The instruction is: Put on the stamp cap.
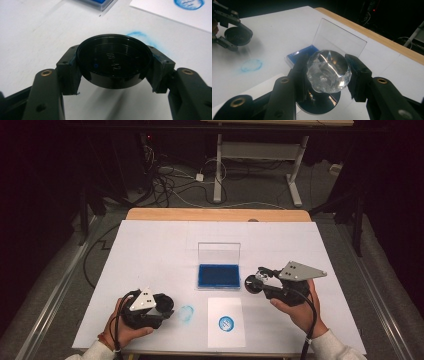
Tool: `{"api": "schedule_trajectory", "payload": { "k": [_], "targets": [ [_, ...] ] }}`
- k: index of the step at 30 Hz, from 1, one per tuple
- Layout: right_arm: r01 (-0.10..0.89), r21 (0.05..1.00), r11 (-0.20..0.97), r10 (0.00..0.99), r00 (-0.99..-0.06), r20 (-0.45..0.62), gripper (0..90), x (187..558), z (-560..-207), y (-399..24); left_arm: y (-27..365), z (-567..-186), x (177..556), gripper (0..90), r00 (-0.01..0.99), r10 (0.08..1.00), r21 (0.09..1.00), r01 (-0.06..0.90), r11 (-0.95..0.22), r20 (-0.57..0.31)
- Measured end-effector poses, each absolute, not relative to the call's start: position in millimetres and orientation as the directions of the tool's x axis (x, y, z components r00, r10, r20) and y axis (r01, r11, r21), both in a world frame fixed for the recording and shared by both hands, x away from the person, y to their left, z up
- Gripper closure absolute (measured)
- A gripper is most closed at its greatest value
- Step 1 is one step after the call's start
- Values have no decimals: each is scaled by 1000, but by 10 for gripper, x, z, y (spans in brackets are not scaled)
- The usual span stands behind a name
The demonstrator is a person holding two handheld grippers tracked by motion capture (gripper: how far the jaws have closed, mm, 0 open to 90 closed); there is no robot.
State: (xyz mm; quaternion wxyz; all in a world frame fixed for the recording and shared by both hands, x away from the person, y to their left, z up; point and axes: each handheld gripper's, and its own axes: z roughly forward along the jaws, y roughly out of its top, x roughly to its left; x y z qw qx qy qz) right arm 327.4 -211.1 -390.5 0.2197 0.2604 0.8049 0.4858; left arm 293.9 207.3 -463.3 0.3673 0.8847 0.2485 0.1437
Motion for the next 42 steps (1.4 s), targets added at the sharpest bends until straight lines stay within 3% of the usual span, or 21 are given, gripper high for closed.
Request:
{"api": "schedule_trajectory", "payload": {
  "k": [21, 42],
  "targets": [
    [155, 922, 356, 597, -796, -97, 575, 3407, -3710, -1763, 1680, -4547, 3098, 365, 878, 472, 730, 270, -628, 81],
    [98, 925, 368, 506, -855, -111, 575, 3260, -3647, -1360, 1273, -4361, 3083, 365, 911, 401, 776, 184, -604, 96]
  ]
}}
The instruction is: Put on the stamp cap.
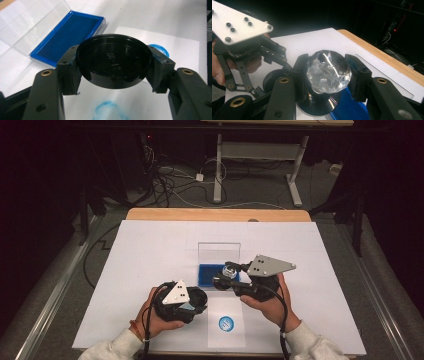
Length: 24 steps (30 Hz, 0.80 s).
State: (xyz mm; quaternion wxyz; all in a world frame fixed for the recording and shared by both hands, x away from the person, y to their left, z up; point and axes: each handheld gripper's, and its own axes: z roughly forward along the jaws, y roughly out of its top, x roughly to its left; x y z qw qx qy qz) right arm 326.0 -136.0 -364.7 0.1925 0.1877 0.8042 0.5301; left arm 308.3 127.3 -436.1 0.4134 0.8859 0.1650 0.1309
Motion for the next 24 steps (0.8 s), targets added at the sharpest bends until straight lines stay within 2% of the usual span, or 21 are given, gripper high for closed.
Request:
{"api": "schedule_trajectory", "payload": {
  "k": [15, 24],
  "targets": [
    [89, 912, 401, 416, -904, -95, 574, 3135, -3773, -1073, 1136, -4314, 3031, 365, 918, 385, 795, 160, -585, 98],
    [93, 906, 413, 402, -911, -90, 575, 3119, -3826, -1017, 1113, -4312, 3044, 364, 925, 370, 812, 153, -564, 82]
  ]
}}
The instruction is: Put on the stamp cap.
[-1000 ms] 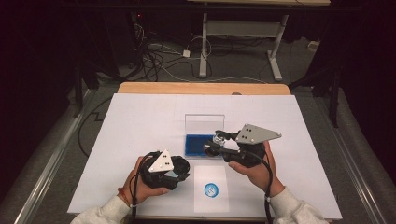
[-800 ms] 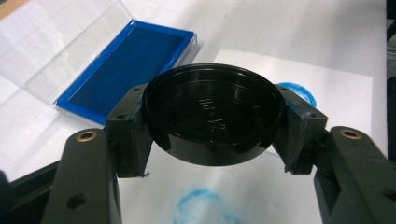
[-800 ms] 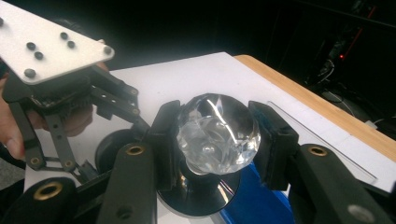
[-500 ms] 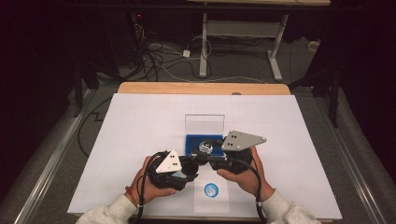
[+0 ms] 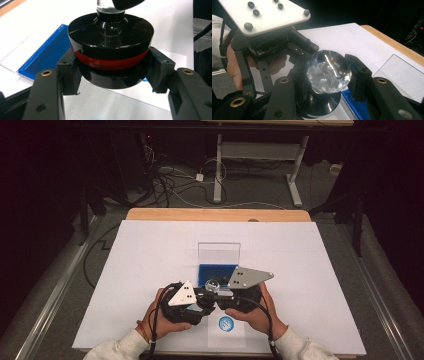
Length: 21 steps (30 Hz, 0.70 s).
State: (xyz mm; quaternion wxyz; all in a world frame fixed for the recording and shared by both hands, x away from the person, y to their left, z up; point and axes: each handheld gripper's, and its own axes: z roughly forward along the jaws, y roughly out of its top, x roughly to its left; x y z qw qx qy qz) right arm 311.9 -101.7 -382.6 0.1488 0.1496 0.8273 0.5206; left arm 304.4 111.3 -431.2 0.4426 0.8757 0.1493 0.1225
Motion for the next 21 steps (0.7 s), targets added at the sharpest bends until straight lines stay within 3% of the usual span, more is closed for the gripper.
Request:
{"api": "schedule_trajectory", "payload": {
  "k": [21],
  "targets": [
    [104, 903, 417, 392, -917, -75, 574, 3117, -3879, -1016, 1123, -4318, 3034, 364, 913, 401, 805, 181, -565, 75]
  ]
}}
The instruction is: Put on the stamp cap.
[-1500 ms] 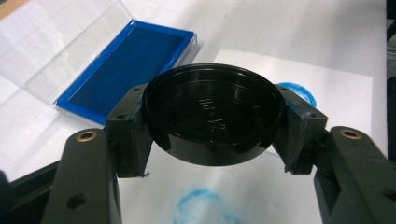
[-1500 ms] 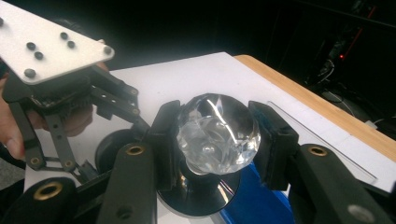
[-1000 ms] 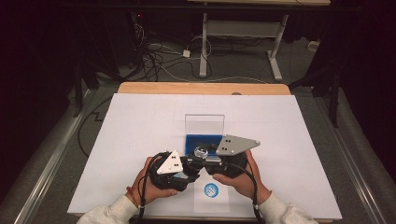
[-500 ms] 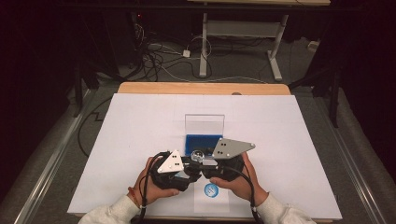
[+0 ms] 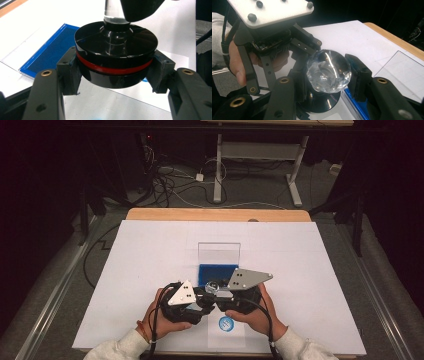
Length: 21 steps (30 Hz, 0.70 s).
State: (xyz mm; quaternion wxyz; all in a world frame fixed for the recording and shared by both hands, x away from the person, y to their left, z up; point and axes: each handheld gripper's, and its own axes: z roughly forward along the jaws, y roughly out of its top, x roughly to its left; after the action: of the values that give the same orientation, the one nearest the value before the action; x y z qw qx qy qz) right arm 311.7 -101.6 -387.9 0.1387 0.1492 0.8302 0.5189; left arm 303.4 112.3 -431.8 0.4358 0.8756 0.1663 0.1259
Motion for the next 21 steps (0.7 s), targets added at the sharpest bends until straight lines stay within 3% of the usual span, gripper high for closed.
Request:
{"api": "schedule_trajectory", "payload": {
  "k": [21],
  "targets": [
    [156, 903, 401, 408, -913, -23, 576, 3145, -3934, -1047, 1106, -4285, 2968, 364, 894, 417, 780, 140, -610, 166]
  ]
}}
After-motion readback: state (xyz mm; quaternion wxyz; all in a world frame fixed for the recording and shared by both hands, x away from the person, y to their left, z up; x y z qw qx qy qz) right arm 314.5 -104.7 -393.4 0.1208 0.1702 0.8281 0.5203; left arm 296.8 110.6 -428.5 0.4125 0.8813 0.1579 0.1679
